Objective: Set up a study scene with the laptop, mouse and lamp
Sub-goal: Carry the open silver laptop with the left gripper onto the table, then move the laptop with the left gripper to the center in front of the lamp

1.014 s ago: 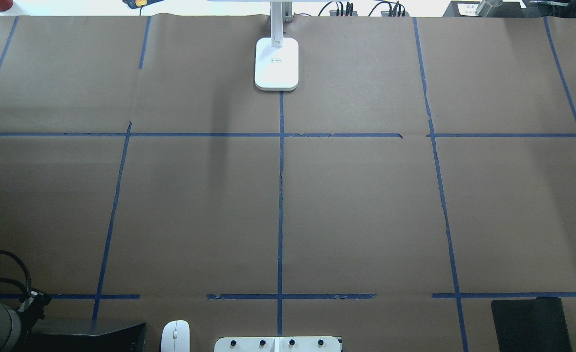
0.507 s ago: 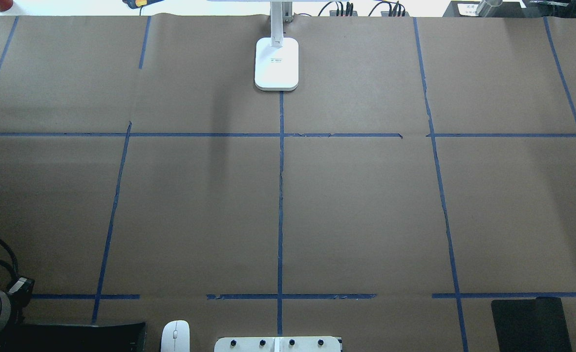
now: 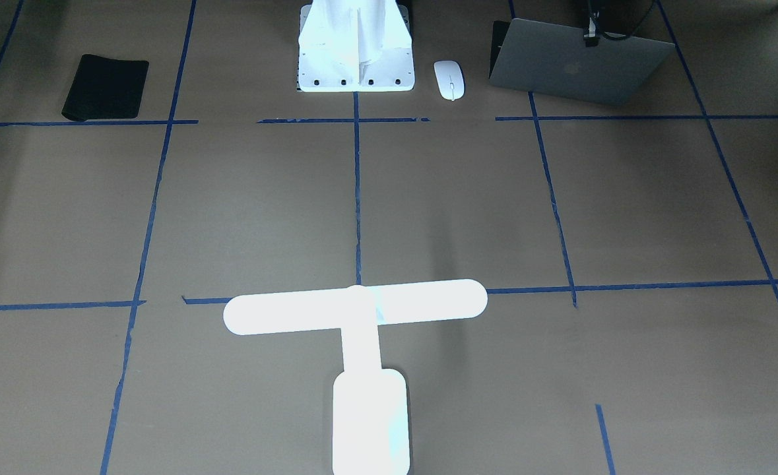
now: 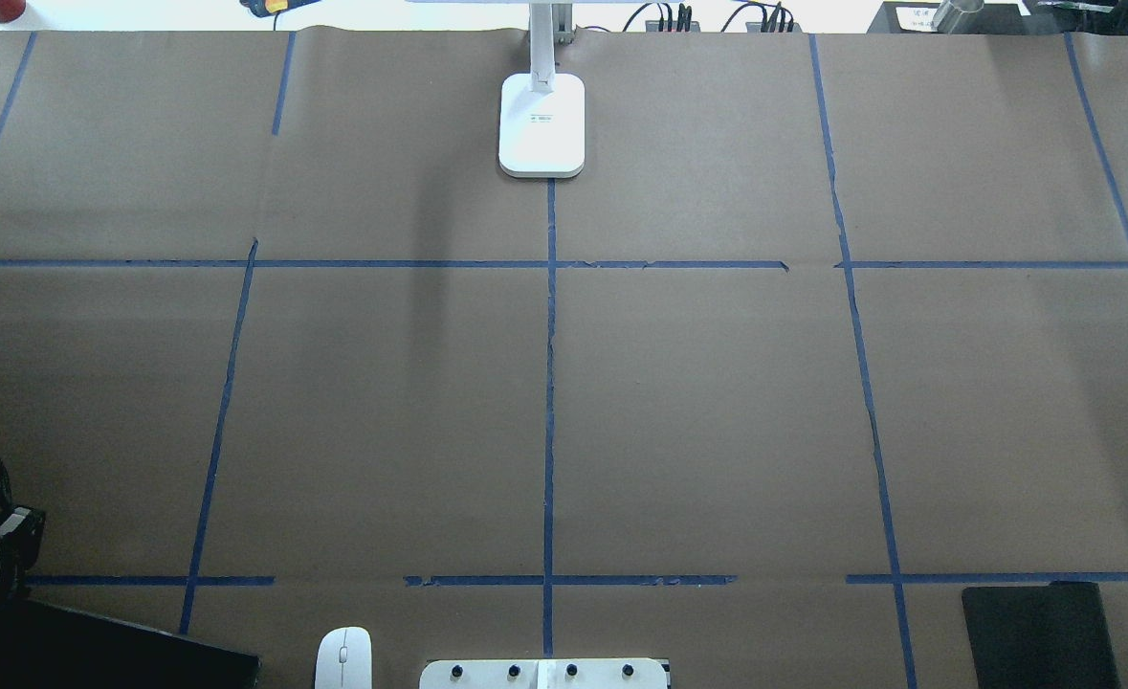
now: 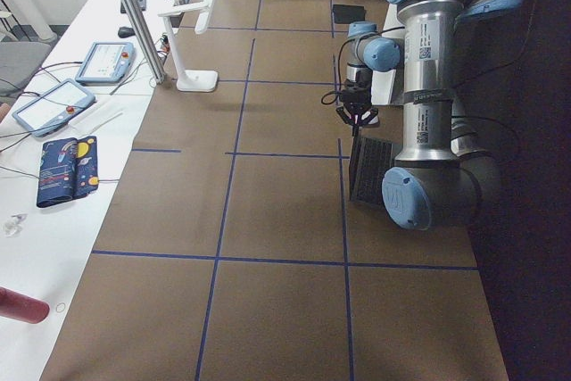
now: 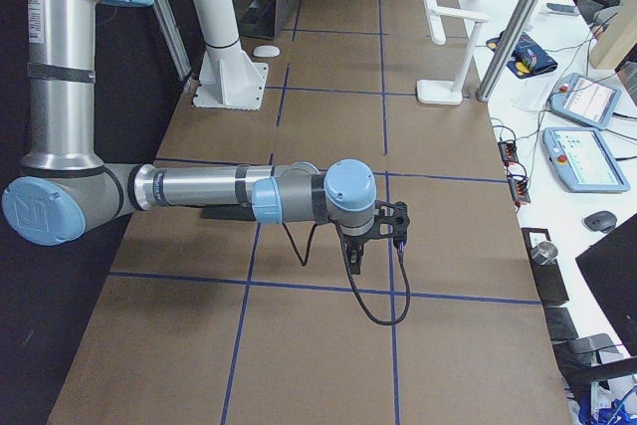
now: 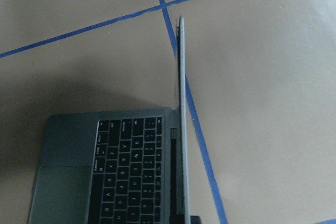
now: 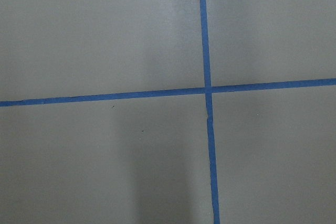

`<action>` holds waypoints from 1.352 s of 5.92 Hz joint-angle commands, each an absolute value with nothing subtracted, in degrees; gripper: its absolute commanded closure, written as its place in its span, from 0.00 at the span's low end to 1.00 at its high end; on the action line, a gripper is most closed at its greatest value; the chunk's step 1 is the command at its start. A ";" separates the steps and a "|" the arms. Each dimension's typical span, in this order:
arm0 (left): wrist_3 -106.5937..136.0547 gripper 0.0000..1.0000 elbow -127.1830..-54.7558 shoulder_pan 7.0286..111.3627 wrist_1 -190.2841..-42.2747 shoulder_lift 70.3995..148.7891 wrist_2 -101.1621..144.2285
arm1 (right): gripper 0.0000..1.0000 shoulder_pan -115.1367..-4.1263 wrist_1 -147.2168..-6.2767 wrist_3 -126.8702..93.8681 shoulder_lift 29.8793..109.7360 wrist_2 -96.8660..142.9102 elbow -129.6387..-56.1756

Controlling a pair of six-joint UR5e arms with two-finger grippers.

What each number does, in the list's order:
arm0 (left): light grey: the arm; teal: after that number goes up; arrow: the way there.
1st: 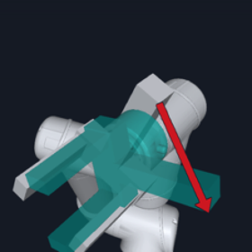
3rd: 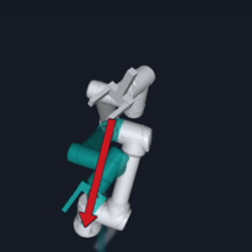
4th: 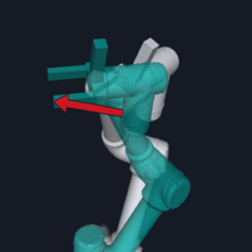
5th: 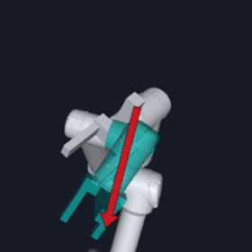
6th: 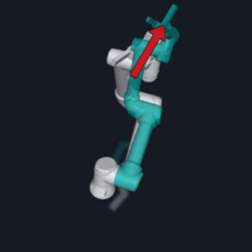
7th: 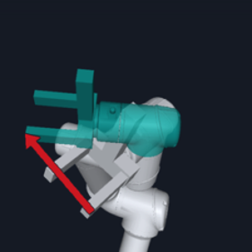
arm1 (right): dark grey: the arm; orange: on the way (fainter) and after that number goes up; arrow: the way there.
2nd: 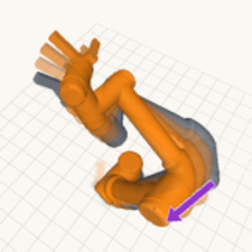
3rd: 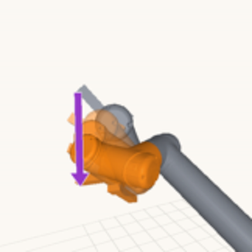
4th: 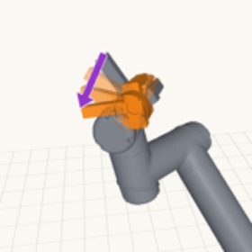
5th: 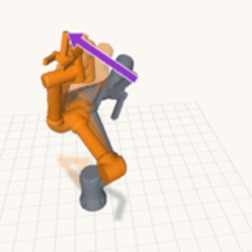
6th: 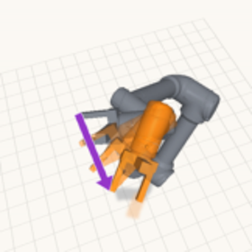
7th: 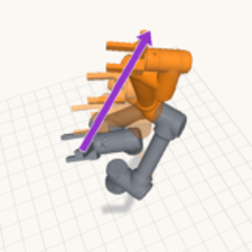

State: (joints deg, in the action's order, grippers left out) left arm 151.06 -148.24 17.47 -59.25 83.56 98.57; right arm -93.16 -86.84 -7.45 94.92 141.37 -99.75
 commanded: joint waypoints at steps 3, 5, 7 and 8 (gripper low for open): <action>134.79 1.00 -146.18 37.22 -57.92 91.02 98.70 | 0.00 -93.16 -86.84 -7.30 94.92 141.33 -99.58; 130.44 1.00 -133.32 43.56 -58.01 104.59 98.61 | 0.00 -93.16 -86.84 -7.21 94.83 141.15 -99.49; 130.34 1.00 -118.45 45.70 -58.44 117.98 96.96 | 0.00 -93.16 -86.84 -7.38 95.10 141.15 -99.49; 130.43 1.00 -113.52 45.62 -58.80 123.61 96.68 | 0.00 -93.16 -86.84 -7.38 95.36 141.15 -99.49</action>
